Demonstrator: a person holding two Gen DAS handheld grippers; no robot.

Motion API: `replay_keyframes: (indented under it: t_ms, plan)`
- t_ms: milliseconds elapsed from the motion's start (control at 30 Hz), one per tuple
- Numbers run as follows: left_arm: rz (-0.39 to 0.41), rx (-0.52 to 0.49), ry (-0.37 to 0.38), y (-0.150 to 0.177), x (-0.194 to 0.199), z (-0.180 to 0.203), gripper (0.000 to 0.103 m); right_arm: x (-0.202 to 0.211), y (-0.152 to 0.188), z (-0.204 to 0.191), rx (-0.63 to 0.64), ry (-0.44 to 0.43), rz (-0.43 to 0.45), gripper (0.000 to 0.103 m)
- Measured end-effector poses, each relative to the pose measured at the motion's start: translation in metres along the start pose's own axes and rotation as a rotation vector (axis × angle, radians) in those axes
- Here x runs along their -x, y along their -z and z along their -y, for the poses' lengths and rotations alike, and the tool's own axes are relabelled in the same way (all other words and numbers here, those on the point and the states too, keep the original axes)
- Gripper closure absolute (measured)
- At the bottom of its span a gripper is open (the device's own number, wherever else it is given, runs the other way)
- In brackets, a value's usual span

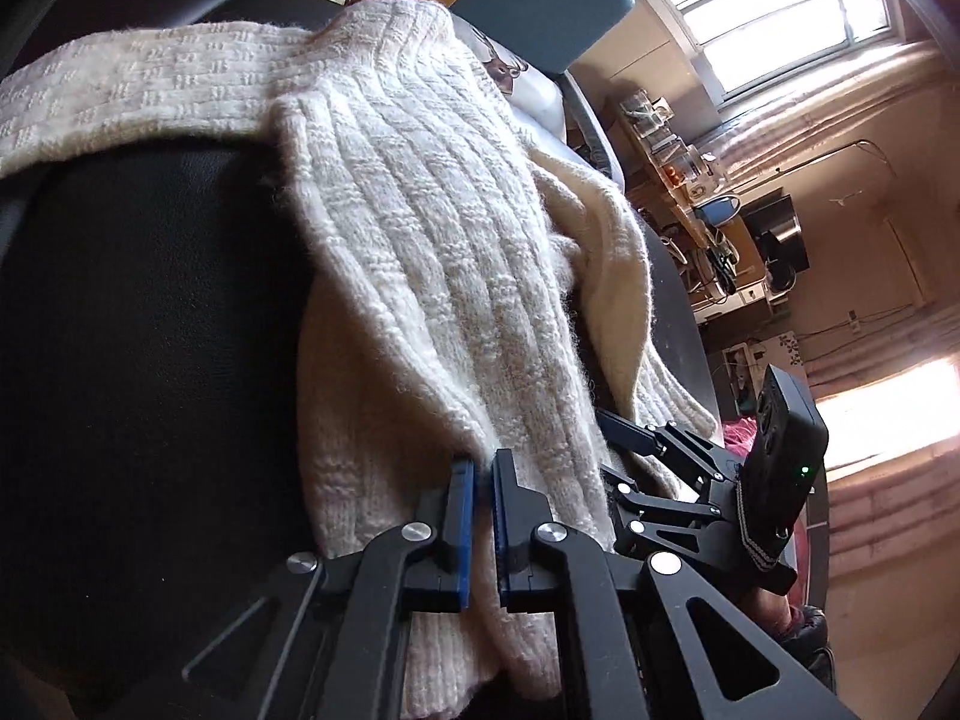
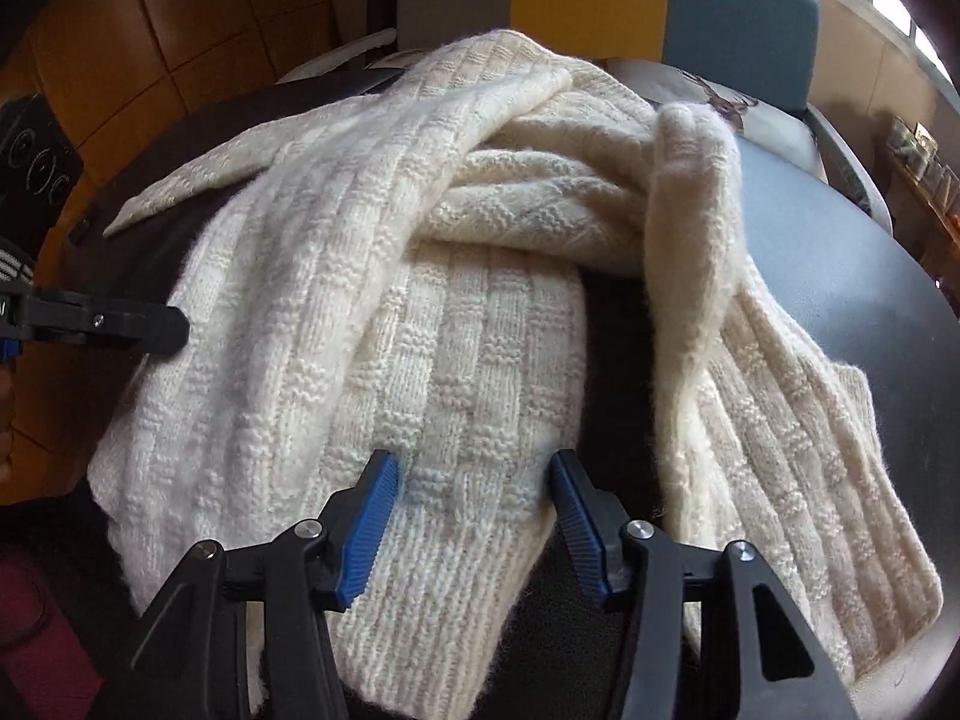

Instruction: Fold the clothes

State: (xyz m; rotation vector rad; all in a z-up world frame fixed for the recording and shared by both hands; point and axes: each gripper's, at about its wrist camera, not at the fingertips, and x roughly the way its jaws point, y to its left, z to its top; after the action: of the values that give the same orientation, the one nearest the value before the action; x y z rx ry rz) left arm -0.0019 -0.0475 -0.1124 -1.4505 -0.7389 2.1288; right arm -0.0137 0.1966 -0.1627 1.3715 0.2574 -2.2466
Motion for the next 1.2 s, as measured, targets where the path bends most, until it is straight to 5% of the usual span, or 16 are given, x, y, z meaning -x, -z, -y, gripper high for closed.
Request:
replay_keyframes:
  t_ms: [267,600,800,900,1033,1100,1167,1200]
  plan:
    - [0.114,0.072,0.021,-0.009,0.035,-0.025,0.098,0.000,0.005,0.002,0.031,0.022,-0.007,0.049]
    - [0.235,0.180,-0.123,-0.023,0.088,-0.096,0.098,0.006,0.010,0.007,-0.021,0.053,-0.009,0.043]
    - [0.225,0.163,-0.176,-0.015,0.093,-0.104,0.097,0.025,0.002,0.003,-0.028,0.109,-0.014,0.042]
    - [0.205,0.151,-0.198,-0.010,0.089,-0.104,0.097,0.044,-0.005,-0.005,-0.027,0.023,0.054,0.040]
    - [0.185,0.153,-0.188,-0.008,0.082,-0.103,0.097,0.031,-0.014,-0.021,0.001,-0.045,0.009,0.041]
    - [0.174,0.149,-0.189,-0.007,0.078,-0.101,0.096,0.017,-0.018,-0.025,-0.005,-0.049,-0.027,0.053]
    - [0.148,0.127,-0.208,-0.007,0.070,-0.097,0.096,0.006,-0.017,-0.025,-0.009,-0.031,-0.054,0.079]
    - [0.139,0.111,-0.222,-0.006,0.066,-0.094,0.096,0.002,-0.016,-0.024,-0.007,-0.016,-0.064,0.079]
